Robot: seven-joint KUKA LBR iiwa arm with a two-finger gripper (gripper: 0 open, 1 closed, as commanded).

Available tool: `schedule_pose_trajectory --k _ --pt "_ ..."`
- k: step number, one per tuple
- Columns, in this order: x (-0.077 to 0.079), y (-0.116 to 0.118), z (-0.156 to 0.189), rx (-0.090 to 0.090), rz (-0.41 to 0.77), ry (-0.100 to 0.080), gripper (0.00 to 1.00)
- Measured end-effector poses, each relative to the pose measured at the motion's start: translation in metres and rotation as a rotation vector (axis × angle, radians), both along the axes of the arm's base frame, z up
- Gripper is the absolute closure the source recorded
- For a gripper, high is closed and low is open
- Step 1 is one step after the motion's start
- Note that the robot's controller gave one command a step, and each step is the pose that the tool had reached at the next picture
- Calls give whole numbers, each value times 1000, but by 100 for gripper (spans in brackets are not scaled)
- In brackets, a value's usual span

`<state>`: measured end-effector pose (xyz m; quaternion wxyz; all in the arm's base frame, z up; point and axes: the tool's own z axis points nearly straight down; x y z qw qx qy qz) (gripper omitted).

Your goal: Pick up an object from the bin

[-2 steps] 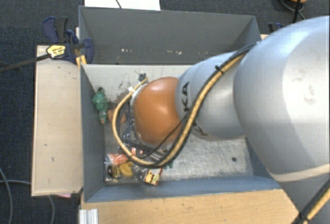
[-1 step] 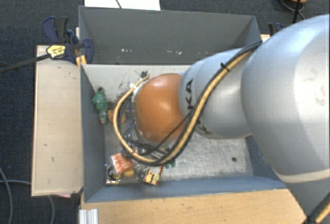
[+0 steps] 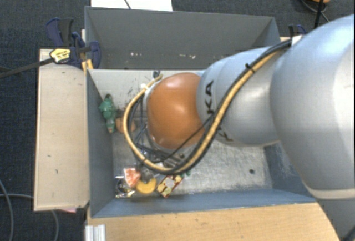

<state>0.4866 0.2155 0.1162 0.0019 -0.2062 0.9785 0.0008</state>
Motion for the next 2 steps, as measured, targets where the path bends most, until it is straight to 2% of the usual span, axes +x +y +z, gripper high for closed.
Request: schedule_pose_trajectory --k 1,2 --pt "1 0 11 1 0 -2 100" --pt "-1 0 22 -2 -1 5 100"
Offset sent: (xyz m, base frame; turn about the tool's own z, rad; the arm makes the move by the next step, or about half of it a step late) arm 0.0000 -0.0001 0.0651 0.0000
